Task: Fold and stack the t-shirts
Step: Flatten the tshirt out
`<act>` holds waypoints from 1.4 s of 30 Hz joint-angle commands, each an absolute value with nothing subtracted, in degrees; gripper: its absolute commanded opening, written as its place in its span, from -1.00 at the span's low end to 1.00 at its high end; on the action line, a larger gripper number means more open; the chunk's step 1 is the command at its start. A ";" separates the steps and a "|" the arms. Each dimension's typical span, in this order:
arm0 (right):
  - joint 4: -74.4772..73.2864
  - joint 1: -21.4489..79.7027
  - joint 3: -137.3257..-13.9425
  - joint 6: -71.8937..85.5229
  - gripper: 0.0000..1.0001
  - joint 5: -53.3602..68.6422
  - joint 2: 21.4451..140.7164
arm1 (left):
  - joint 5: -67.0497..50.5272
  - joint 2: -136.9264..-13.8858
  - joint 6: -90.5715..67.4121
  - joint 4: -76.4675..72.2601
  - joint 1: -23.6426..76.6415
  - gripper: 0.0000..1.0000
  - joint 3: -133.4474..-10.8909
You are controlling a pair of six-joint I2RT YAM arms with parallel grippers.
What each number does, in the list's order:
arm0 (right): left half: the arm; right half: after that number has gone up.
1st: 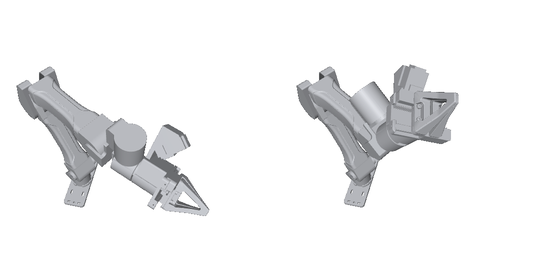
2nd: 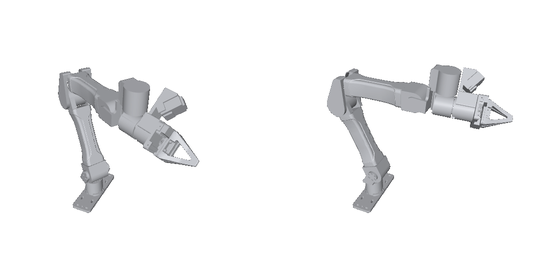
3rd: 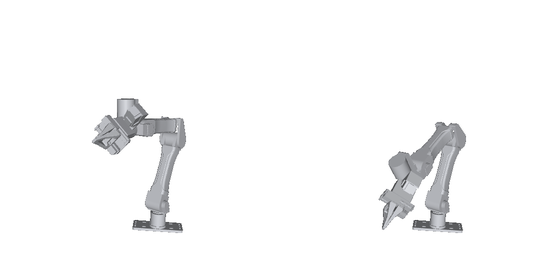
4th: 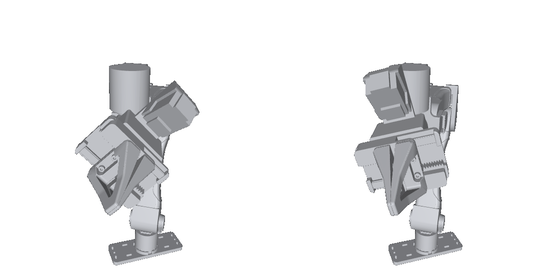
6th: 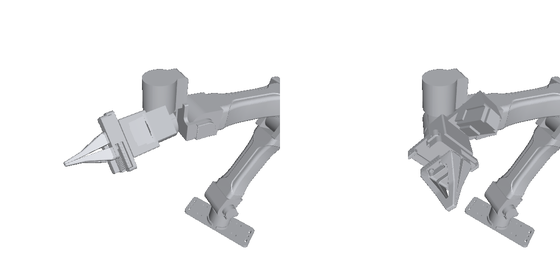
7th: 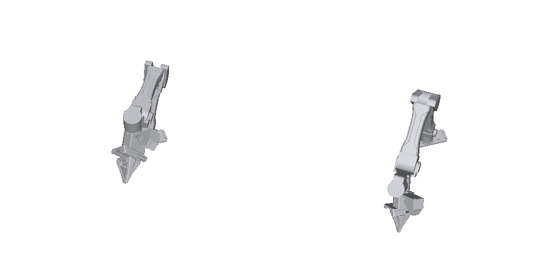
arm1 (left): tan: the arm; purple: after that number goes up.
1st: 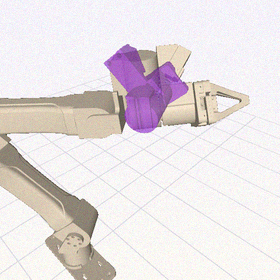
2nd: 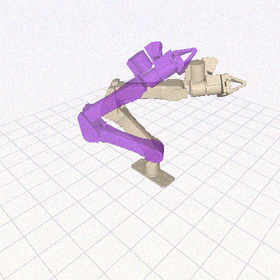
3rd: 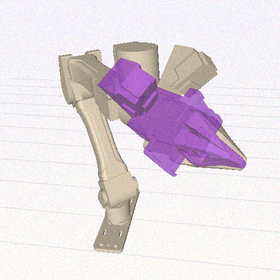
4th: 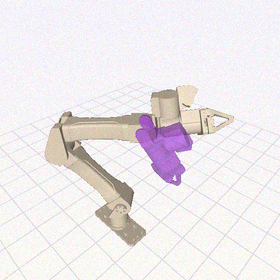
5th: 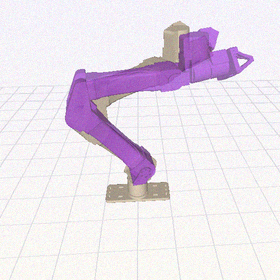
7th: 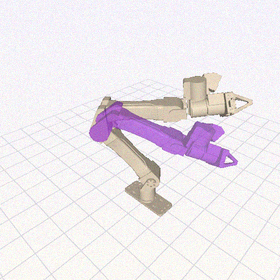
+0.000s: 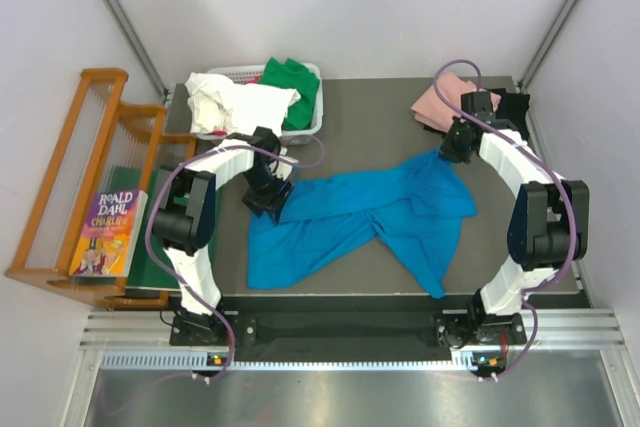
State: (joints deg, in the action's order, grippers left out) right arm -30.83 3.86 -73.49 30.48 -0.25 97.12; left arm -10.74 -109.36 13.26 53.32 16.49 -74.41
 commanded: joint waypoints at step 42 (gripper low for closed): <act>-29.79 3.34 -74.71 29.97 -1.00 -0.18 93.25 | 4.92 -104.85 14.85 45.70 15.56 -0.30 -65.83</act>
State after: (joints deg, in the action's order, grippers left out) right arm -30.89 3.86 -73.49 30.50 -0.25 96.38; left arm -0.56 -104.36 13.43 47.92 16.34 -66.74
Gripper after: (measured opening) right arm 0.016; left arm 0.349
